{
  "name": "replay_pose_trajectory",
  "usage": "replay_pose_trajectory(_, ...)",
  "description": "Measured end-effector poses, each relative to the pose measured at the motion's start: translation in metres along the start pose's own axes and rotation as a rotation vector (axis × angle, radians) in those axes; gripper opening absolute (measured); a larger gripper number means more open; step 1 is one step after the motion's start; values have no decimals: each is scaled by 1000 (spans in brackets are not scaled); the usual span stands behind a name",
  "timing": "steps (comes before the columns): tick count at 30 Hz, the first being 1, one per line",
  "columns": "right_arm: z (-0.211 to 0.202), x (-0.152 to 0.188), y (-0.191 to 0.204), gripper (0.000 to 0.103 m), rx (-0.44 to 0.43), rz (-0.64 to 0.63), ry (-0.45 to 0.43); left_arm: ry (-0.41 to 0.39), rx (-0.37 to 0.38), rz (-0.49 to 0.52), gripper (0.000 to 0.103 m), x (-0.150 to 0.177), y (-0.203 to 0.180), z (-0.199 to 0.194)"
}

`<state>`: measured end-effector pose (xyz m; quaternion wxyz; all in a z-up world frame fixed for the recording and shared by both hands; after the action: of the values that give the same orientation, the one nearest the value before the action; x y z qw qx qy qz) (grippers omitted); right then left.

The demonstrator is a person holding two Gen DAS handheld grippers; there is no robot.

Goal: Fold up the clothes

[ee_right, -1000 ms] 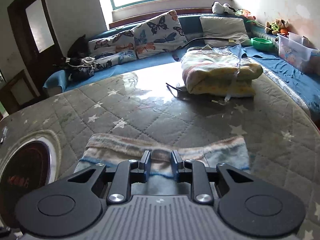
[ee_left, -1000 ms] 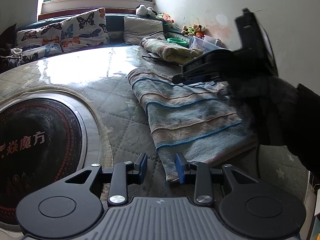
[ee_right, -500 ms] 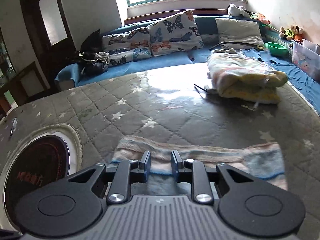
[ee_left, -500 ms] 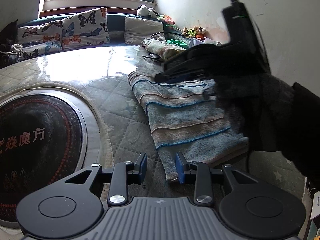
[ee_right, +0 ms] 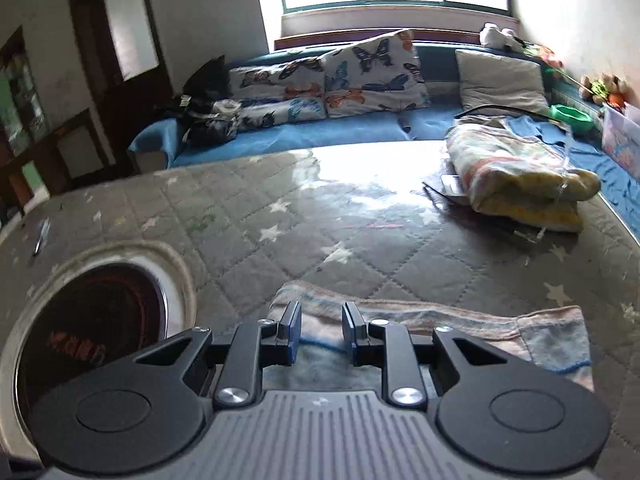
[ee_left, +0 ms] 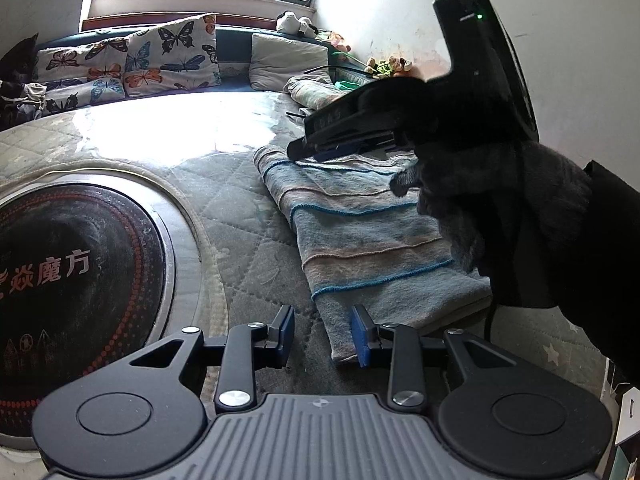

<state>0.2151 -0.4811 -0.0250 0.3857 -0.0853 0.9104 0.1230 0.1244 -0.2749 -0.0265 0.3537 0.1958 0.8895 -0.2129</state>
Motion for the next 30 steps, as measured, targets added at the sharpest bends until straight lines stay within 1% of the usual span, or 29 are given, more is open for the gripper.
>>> replay_pose_trajectory(5, 23, 1, 10, 23, -11, -7, 24, 0, 1, -7, 35, 1, 1, -2)
replay_pose_trajectory(8, 25, -2, 13, 23, -14, -17, 23, 0, 0, -7, 35, 1, 0, -2)
replay_pose_trajectory(10, 18, -3, 12, 22, -25, -6, 14, 1, 1, -14, 35, 2, 0, -3)
replay_pose_trajectory(13, -4, -1, 11, 22, -33, -9, -9, 1, 3, -26, 35, 3, 1, -4)
replay_pose_trajectory(17, -22, 15, 16, 22, -22, -63, 8, 2, 0, -32, 34, 5, 0, -7)
replay_pose_trajectory(22, -24, 36, 28, 23, -29, -97, 30, 5, -11, -42, 35, 9, 2, -13)
replay_pose_trajectory(26, -34, 43, 39, 22, -51, -115, 18, 8, -39, -56, 35, 12, 10, -21)
replay_pose_trajectory(30, -39, 57, 47, 23, -62, -114, 32, 6, -65, -77, 36, 15, 19, -29)
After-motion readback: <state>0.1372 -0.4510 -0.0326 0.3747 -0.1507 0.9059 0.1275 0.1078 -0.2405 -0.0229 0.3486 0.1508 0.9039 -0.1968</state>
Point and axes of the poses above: each gripper's, at about its wrist camera, not at the fingertips, and z roughly the way its jaws point, y to its left, x to its underside, the point moved 6 cm from there along z, roughly the way its jaws point, and after that the axes turned 2 degrees about -x, right-handed, at the moved point
